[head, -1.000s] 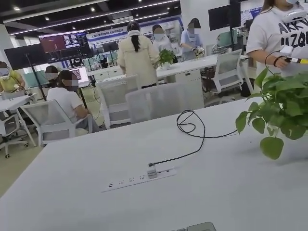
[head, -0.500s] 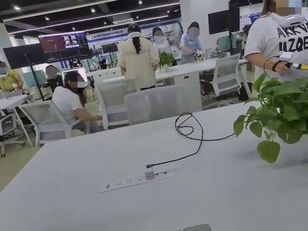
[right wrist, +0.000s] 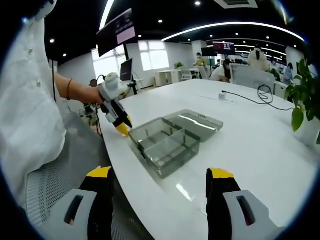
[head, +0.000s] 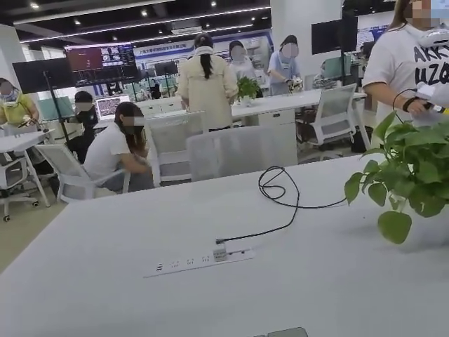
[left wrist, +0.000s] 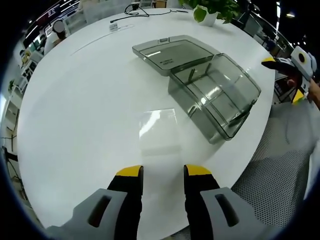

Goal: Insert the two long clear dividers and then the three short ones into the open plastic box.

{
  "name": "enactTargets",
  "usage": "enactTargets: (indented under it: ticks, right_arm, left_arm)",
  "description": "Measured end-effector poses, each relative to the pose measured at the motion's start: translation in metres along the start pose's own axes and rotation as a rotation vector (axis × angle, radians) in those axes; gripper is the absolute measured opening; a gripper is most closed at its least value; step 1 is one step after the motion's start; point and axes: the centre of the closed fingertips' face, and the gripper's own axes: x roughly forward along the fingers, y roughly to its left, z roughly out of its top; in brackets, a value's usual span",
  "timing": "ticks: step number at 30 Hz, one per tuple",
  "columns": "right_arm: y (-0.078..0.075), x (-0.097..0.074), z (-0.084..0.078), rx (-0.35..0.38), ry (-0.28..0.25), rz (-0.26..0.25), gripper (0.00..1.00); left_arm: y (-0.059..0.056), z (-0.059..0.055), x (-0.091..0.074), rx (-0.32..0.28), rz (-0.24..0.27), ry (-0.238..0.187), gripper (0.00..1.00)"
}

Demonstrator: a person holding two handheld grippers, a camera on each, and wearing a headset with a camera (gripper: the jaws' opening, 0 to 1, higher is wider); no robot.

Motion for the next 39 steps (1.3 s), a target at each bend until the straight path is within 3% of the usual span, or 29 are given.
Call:
enactTargets:
  ticks: [6, 11, 26, 30, 37, 39]
  right_arm:
    - [0.001, -0.001, 0.004, 0.001, 0.006, -0.003, 0.76]
    - [0.001, -0.003, 0.012, 0.002, 0.007, -0.013, 0.75]
    - [0.005, 0.0, 0.049, 0.024, -0.024, -0.033, 0.73]
    - [0.008, 0.001, 0.066, 0.07, -0.052, -0.038, 0.7]
    - [0.011, 0.006, 0.094, 0.121, -0.083, -0.043, 0.63]
    - [0.015, 0.01, 0.098, 0.182, -0.061, -0.041, 0.61]
  left_arm:
    - [0.002, 0.0, -0.006, -0.032, -0.013, -0.034, 0.3]
    - [0.002, 0.005, -0.016, -0.069, -0.034, -0.088, 0.3]
    - [-0.004, 0.038, -0.053, -0.13, -0.089, -0.274, 0.3]
    - [-0.016, 0.055, -0.064, -0.157, -0.146, -0.357, 0.3]
    - [-0.033, 0.074, -0.077, -0.175, -0.211, -0.428, 0.3]
    - [-0.039, 0.081, -0.082, -0.18, -0.234, -0.454, 0.3]
